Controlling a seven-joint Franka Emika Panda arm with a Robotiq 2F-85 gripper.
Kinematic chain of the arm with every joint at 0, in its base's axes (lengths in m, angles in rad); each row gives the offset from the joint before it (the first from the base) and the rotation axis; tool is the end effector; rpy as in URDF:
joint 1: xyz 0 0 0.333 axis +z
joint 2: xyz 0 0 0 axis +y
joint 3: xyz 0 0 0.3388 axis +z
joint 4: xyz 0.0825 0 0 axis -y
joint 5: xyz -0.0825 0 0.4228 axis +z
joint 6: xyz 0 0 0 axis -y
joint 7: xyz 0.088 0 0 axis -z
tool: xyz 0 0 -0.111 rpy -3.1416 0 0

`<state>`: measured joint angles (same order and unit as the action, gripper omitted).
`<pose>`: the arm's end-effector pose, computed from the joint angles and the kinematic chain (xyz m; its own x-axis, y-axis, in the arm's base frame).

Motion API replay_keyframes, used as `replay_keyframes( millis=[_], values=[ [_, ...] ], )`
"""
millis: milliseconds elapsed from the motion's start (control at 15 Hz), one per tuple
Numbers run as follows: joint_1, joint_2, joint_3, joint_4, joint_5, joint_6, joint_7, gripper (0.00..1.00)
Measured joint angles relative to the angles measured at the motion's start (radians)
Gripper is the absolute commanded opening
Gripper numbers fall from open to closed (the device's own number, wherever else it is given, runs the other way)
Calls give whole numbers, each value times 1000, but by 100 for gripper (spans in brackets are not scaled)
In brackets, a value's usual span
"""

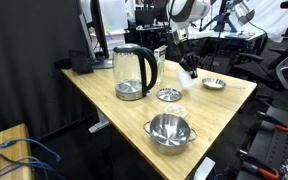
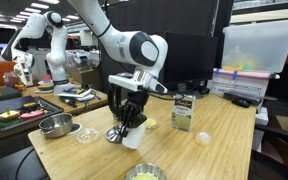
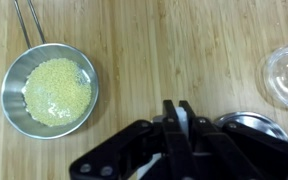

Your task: Pour the contents from the white cup into the glass cup then put the white cup on the table

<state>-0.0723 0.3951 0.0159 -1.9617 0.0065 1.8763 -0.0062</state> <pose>0.5895 -0.0329 0.2340 0.8857 -0.0440 -0.4621 -0.0567 -0.9983 -0.0136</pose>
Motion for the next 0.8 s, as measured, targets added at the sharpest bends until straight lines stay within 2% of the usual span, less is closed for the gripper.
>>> replay_keyframes(
  millis=[67, 133, 200, 267, 467, 800],
  values=[
    [0, 21, 0, 0, 6, 16, -4, 2],
    [0, 36, -1, 3, 7, 20, -8, 34],
    [0, 37, -2, 8, 7, 20, -11, 35],
    [0, 33, -2, 14, 7, 20, -15, 15],
    [0, 34, -2, 16, 7, 20, -24, 35],
    [0, 34, -2, 16, 7, 20, -26, 35]
  ],
)
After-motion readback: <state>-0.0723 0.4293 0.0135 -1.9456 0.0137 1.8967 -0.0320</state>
